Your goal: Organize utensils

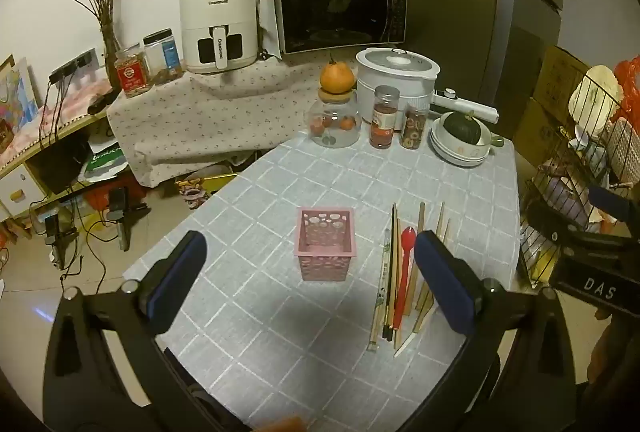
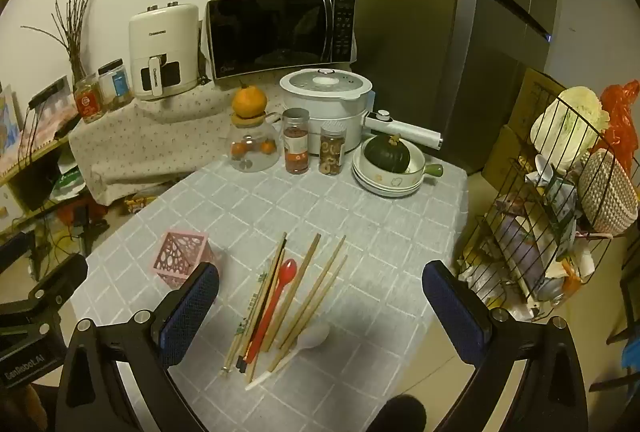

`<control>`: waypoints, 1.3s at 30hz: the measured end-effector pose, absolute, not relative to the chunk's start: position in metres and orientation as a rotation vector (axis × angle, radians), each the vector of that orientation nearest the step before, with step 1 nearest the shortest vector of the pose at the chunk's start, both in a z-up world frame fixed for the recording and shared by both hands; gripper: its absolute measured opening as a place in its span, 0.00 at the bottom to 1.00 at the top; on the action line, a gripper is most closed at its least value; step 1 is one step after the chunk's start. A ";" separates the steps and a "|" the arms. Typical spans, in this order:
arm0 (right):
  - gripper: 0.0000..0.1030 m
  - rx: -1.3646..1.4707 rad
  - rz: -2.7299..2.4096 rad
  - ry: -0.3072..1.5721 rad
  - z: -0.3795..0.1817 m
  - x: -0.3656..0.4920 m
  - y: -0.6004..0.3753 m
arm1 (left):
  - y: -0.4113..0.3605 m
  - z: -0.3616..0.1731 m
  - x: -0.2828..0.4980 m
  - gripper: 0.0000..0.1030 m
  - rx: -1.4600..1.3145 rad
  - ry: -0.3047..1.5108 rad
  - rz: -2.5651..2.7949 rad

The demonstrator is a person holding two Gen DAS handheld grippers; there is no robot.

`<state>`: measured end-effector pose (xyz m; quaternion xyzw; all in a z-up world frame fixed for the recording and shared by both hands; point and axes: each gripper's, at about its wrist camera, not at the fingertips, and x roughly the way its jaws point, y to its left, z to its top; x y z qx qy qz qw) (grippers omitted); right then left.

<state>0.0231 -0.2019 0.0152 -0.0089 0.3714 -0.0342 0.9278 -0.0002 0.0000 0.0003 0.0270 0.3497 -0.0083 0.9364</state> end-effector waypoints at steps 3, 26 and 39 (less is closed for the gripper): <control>0.99 -0.007 -0.066 0.763 0.016 0.024 -0.203 | 0.000 0.000 0.000 1.00 0.056 0.712 -0.017; 1.00 -0.006 -0.059 0.762 0.011 0.025 -0.202 | -0.004 0.000 -0.001 1.00 0.034 0.705 -0.036; 1.00 0.002 -0.064 0.740 0.015 0.024 -0.202 | -0.004 0.000 -0.001 1.00 0.034 0.704 -0.035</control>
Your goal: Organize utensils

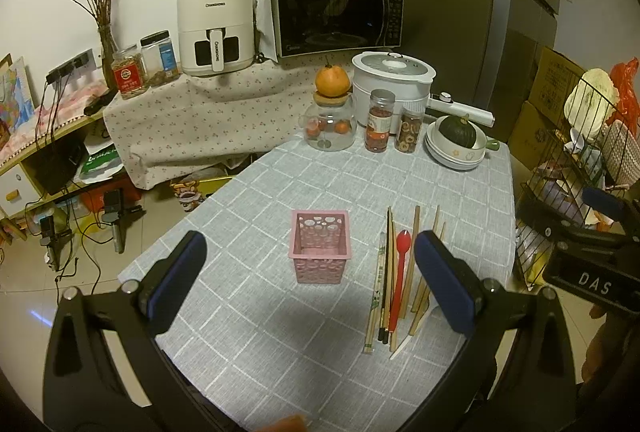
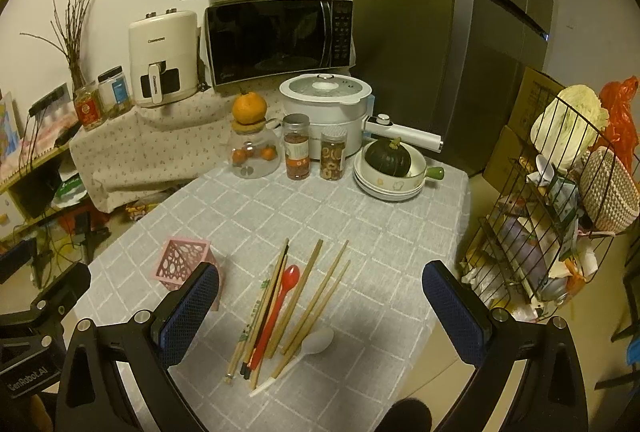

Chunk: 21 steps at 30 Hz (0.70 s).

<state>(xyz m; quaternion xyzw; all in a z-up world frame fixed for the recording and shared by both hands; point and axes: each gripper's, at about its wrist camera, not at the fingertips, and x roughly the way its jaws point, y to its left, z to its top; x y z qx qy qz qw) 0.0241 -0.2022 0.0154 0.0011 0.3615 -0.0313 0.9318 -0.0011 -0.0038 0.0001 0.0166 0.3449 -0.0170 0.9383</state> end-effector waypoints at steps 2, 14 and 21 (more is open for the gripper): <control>1.00 0.001 -0.065 0.741 0.016 0.024 -0.202 | -0.004 0.000 -0.001 1.00 0.033 0.707 -0.034; 1.00 0.001 -0.062 0.743 0.016 0.024 -0.203 | -0.001 0.002 0.002 1.00 0.032 0.709 -0.035; 0.99 0.000 -0.062 0.743 0.018 0.025 -0.202 | -0.001 0.001 0.000 1.00 0.032 0.705 -0.034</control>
